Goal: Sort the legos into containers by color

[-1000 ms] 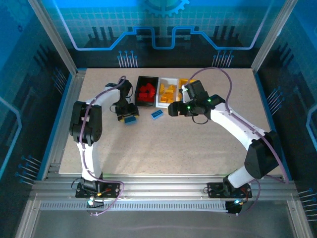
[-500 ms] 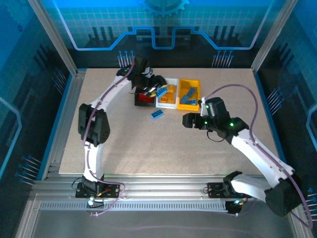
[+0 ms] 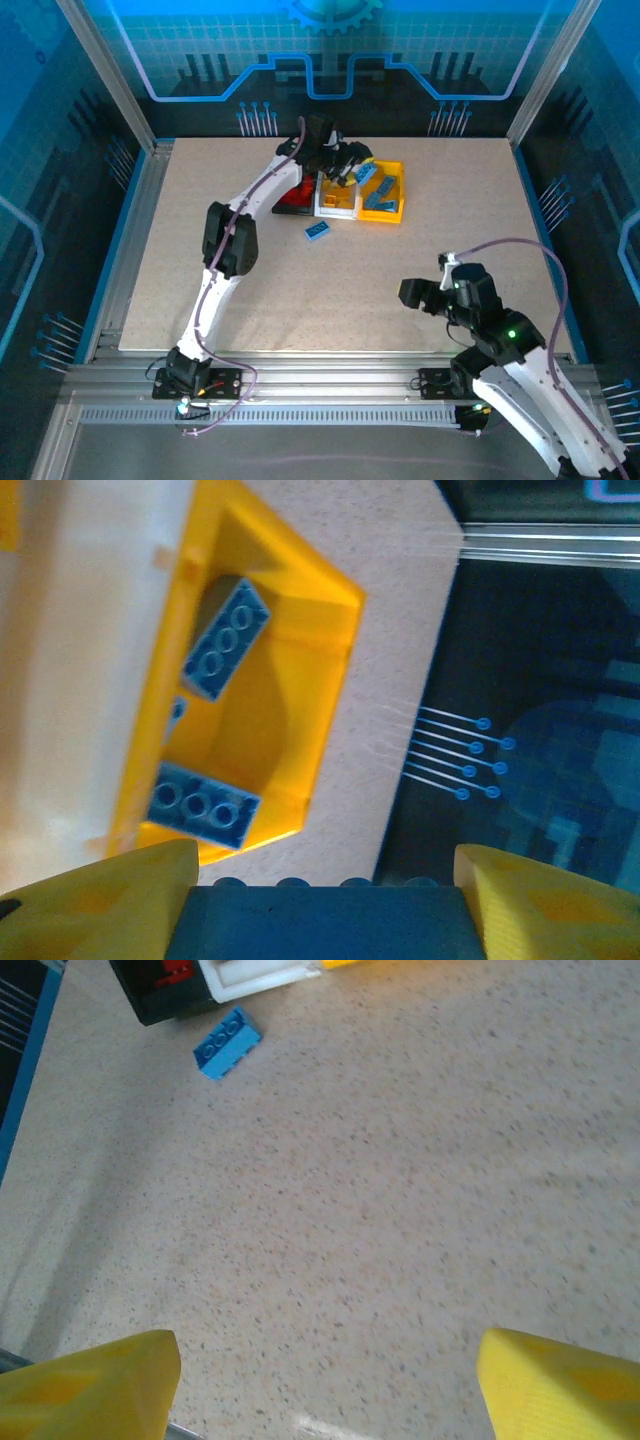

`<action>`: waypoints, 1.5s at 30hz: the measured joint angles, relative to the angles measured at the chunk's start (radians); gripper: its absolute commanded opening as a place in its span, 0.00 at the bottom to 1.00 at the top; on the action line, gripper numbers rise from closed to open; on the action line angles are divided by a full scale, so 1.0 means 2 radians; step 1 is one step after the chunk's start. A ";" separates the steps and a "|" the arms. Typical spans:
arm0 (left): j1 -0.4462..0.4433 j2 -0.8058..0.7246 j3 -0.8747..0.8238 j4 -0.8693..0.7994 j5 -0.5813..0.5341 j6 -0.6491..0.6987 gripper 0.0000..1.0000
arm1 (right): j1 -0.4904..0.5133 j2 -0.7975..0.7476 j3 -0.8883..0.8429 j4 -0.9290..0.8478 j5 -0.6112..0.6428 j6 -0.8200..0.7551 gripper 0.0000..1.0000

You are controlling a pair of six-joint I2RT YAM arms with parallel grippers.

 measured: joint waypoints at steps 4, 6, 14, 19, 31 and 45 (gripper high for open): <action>-0.008 0.025 0.035 0.033 0.004 -0.030 0.60 | 0.002 -0.047 -0.010 -0.046 0.011 0.016 0.79; -0.012 0.034 0.045 0.044 0.004 -0.040 0.60 | 0.002 -0.058 -0.011 -0.064 0.016 0.022 0.79; -0.018 0.060 0.060 0.067 0.007 -0.073 0.60 | 0.002 -0.081 -0.011 -0.100 0.026 0.037 0.78; -0.017 0.070 0.066 0.068 0.007 -0.080 0.68 | 0.002 -0.080 -0.011 -0.104 0.029 0.039 0.78; -0.017 0.071 0.066 0.066 0.007 -0.088 0.89 | 0.003 -0.069 -0.011 -0.103 0.029 0.038 0.78; -0.017 0.039 0.070 -0.045 0.002 0.020 0.99 | 0.006 -0.004 -0.011 -0.054 0.022 0.015 0.79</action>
